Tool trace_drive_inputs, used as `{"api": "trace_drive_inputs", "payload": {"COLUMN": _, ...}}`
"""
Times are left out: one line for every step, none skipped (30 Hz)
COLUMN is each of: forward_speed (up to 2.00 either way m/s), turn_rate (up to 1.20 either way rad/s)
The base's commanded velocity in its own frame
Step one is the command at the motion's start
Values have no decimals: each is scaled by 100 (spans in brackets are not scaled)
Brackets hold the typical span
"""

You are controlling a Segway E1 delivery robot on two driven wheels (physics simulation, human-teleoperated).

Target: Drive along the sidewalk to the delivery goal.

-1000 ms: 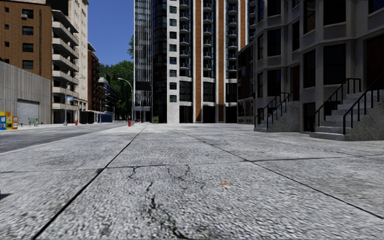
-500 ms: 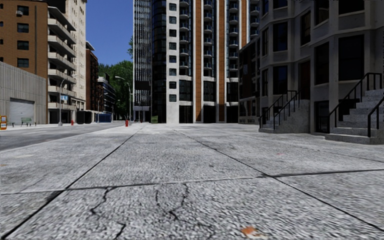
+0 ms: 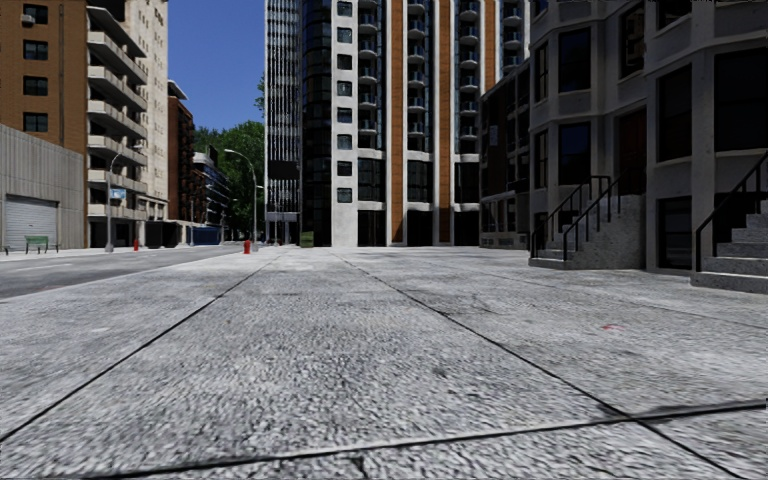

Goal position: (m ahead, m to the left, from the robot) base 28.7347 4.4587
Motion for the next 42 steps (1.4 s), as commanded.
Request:
{"api": "trace_drive_inputs", "payload": {"forward_speed": 200, "turn_rate": 0}}
{"api": "trace_drive_inputs", "payload": {"forward_speed": 200, "turn_rate": 0}}
{"api": "trace_drive_inputs", "payload": {"forward_speed": 200, "turn_rate": 0}}
{"api": "trace_drive_inputs", "payload": {"forward_speed": 200, "turn_rate": 0}}
{"api": "trace_drive_inputs", "payload": {"forward_speed": 200, "turn_rate": 0}}
{"api": "trace_drive_inputs", "payload": {"forward_speed": 200, "turn_rate": 0}}
{"api": "trace_drive_inputs", "payload": {"forward_speed": 200, "turn_rate": 0}}
{"api": "trace_drive_inputs", "payload": {"forward_speed": 200, "turn_rate": 0}}
{"api": "trace_drive_inputs", "payload": {"forward_speed": 200, "turn_rate": 0}}
{"api": "trace_drive_inputs", "payload": {"forward_speed": 200, "turn_rate": 0}}
{"api": "trace_drive_inputs", "payload": {"forward_speed": 200, "turn_rate": 0}}
{"api": "trace_drive_inputs", "payload": {"forward_speed": 200, "turn_rate": 0}}
{"api": "trace_drive_inputs", "payload": {"forward_speed": 200, "turn_rate": 0}}
{"api": "trace_drive_inputs", "payload": {"forward_speed": 200, "turn_rate": 0}}
{"api": "trace_drive_inputs", "payload": {"forward_speed": 200, "turn_rate": 0}}
{"api": "trace_drive_inputs", "payload": {"forward_speed": 200, "turn_rate": 0}}
{"api": "trace_drive_inputs", "payload": {"forward_speed": 200, "turn_rate": 0}}
{"api": "trace_drive_inputs", "payload": {"forward_speed": 200, "turn_rate": 0}}
{"api": "trace_drive_inputs", "payload": {"forward_speed": 200, "turn_rate": 0}}
{"api": "trace_drive_inputs", "payload": {"forward_speed": 200, "turn_rate": 0}}
{"api": "trace_drive_inputs", "payload": {"forward_speed": 200, "turn_rate": 0}}
{"api": "trace_drive_inputs", "payload": {"forward_speed": 200, "turn_rate": 0}}
{"api": "trace_drive_inputs", "payload": {"forward_speed": 200, "turn_rate": 0}}
{"api": "trace_drive_inputs", "payload": {"forward_speed": 200, "turn_rate": 0}}
{"api": "trace_drive_inputs", "payload": {"forward_speed": 200, "turn_rate": 0}}
{"api": "trace_drive_inputs", "payload": {"forward_speed": 200, "turn_rate": 0}}
{"api": "trace_drive_inputs", "payload": {"forward_speed": 200, "turn_rate": 0}}
{"api": "trace_drive_inputs", "payload": {"forward_speed": 200, "turn_rate": 0}}
{"api": "trace_drive_inputs", "payload": {"forward_speed": 200, "turn_rate": 0}}
{"api": "trace_drive_inputs", "payload": {"forward_speed": 200, "turn_rate": 0}}
{"api": "trace_drive_inputs", "payload": {"forward_speed": 200, "turn_rate": 0}}
{"api": "trace_drive_inputs", "payload": {"forward_speed": 200, "turn_rate": 0}}
{"api": "trace_drive_inputs", "payload": {"forward_speed": 200, "turn_rate": 0}}
{"api": "trace_drive_inputs", "payload": {"forward_speed": 200, "turn_rate": 0}}
{"api": "trace_drive_inputs", "payload": {"forward_speed": 200, "turn_rate": 0}}
{"api": "trace_drive_inputs", "payload": {"forward_speed": 200, "turn_rate": 0}}
{"api": "trace_drive_inputs", "payload": {"forward_speed": 200, "turn_rate": 0}}
{"api": "trace_drive_inputs", "payload": {"forward_speed": 200, "turn_rate": 0}}
{"api": "trace_drive_inputs", "payload": {"forward_speed": 200, "turn_rate": 0}}
{"api": "trace_drive_inputs", "payload": {"forward_speed": 200, "turn_rate": 0}}
{"api": "trace_drive_inputs", "payload": {"forward_speed": 200, "turn_rate": 0}}
{"api": "trace_drive_inputs", "payload": {"forward_speed": 200, "turn_rate": 0}}
